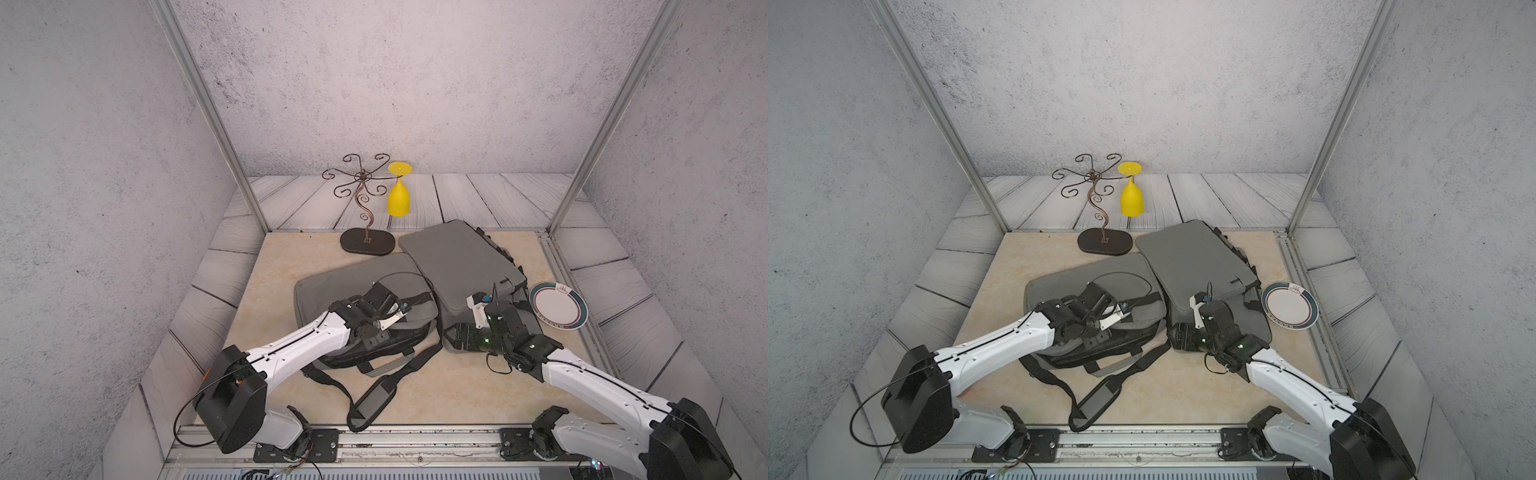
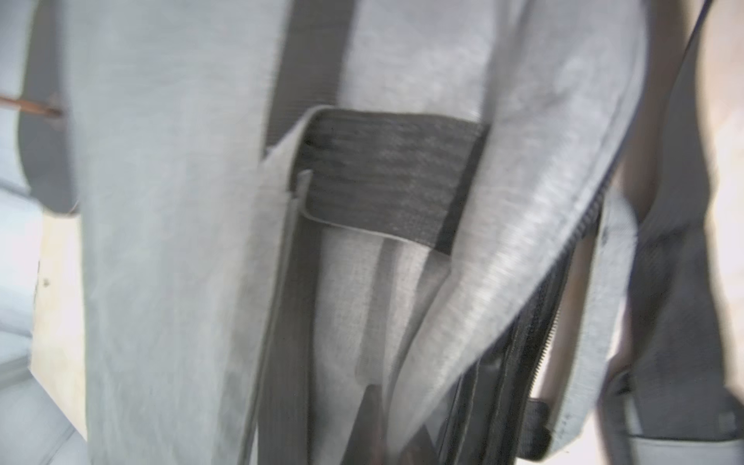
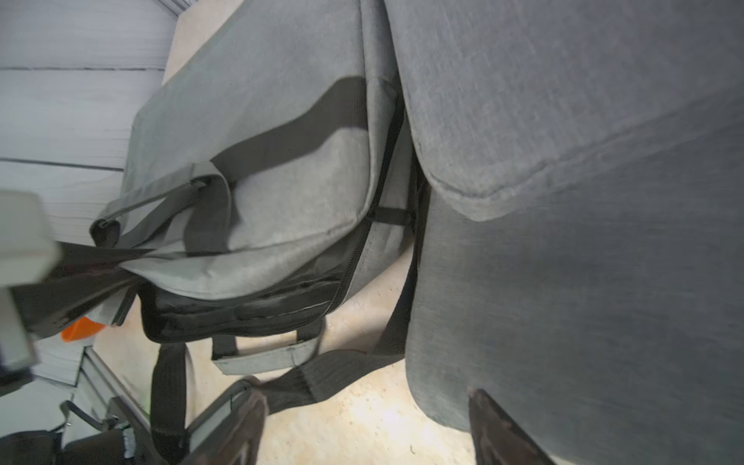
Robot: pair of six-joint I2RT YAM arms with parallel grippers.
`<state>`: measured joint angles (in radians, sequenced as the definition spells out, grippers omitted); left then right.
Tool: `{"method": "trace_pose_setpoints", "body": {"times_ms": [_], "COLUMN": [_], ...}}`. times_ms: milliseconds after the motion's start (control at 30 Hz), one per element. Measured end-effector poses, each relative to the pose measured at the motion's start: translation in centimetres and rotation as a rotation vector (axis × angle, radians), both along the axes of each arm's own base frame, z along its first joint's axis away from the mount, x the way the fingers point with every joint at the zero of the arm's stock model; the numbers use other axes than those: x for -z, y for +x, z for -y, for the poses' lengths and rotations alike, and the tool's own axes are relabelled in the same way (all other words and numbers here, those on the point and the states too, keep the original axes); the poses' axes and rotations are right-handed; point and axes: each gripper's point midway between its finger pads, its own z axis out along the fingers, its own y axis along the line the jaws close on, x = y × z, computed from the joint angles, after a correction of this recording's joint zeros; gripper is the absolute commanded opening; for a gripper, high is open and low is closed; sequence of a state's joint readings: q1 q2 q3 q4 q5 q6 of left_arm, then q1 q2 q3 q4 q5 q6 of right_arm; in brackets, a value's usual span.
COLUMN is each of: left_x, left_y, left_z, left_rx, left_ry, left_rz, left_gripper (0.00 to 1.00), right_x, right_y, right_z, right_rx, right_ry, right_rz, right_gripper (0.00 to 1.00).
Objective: Open the zippered laptop bag and take out the laptop
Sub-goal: Open the bag flap on the zippered laptop bag.
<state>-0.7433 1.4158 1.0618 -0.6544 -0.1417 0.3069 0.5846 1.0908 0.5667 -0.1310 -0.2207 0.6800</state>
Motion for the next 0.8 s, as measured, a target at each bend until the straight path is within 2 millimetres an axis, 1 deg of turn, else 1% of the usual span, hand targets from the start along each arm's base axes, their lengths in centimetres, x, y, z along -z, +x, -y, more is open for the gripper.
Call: {"method": "trace_pose_setpoints", "body": {"times_ms": [100,200,267,367,433,600,700,800], "left_x": [-3.4,-5.2,-5.7,-6.6,-7.2,-8.0,-8.3,-8.8], "left_y": [1.1,1.7,1.7,1.8,1.8,1.3,1.0,0.9], "left_z": [0.3,-0.2,-0.5,-0.9,-0.9,-0.4,-0.2,-0.2], "left_rx": [-0.116,-0.234,-0.298,-0.384,-0.424,-0.484,-0.506,-0.528], "left_ry": [-0.104,-0.182,-0.223,-0.288,-0.331,-0.403,-0.422,-0.438], "left_rz": [0.004,-0.018,-0.050,-0.100,-0.128,-0.189,-0.212,-0.223], "left_gripper": [0.00,0.00,0.00,0.00,0.00,0.00,0.00,0.00], "right_x": [0.7,0.9,0.8,0.5,0.5,0.1,0.4,0.8], "right_y": [0.4,1.1,1.8,2.9,3.1,1.8,0.9,0.5], "right_z": [-0.5,-1.1,-1.7,-3.2,-4.4,-8.9,-11.1,-13.2], "right_rx": [0.022,0.062,0.095,0.141,0.159,0.157,0.165,0.180], "right_ry": [0.024,0.072,0.123,0.216,0.256,0.332,0.358,0.383], "right_rz": [-0.040,-0.068,-0.087,-0.107,-0.118,-0.138,-0.148,-0.158], "right_gripper": [0.81,0.81,0.81,0.81,0.81,0.80,0.80,0.79]}}
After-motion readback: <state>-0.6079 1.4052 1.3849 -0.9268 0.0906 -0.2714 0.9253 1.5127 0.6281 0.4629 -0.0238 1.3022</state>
